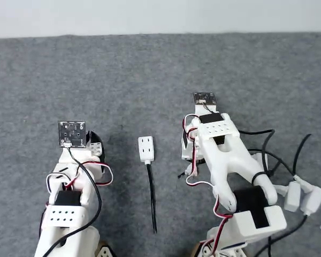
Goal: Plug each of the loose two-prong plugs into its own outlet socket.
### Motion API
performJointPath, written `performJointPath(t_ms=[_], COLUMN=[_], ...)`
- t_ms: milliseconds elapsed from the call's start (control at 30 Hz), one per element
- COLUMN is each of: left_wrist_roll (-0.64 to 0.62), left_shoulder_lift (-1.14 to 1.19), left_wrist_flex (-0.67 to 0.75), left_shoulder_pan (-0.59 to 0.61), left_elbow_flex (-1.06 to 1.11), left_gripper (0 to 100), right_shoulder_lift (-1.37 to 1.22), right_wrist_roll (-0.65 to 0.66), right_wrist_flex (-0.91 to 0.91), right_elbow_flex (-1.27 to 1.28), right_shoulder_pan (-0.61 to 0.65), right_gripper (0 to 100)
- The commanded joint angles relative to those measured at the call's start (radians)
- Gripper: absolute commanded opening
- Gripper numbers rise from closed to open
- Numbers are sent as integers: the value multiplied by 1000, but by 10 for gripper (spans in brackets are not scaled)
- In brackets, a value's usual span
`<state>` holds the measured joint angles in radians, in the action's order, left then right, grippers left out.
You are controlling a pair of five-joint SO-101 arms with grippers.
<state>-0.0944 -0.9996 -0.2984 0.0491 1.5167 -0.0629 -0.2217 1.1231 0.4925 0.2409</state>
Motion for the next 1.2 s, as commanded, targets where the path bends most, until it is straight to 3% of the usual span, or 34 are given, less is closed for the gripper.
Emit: performJointPath(t_ms=[0,633,1167], left_wrist_roll=[-9,-9,-9], left_shoulder_lift=[-18,-18,-15], left_wrist_flex=[35,35,35], left_shoulder_pan=[5,5,6], left_elbow_flex=[-10,-10,-10], left_gripper=[13,13,13], right_shoulder_lift=[50,39,-41], right_wrist_roll=[-14,-169,-110], right_wrist_flex=[8,-15,10], right_elbow_flex=[-63,-60,-78], right_shoulder_pan=[5,15,-38], right_gripper=[69,73,72])
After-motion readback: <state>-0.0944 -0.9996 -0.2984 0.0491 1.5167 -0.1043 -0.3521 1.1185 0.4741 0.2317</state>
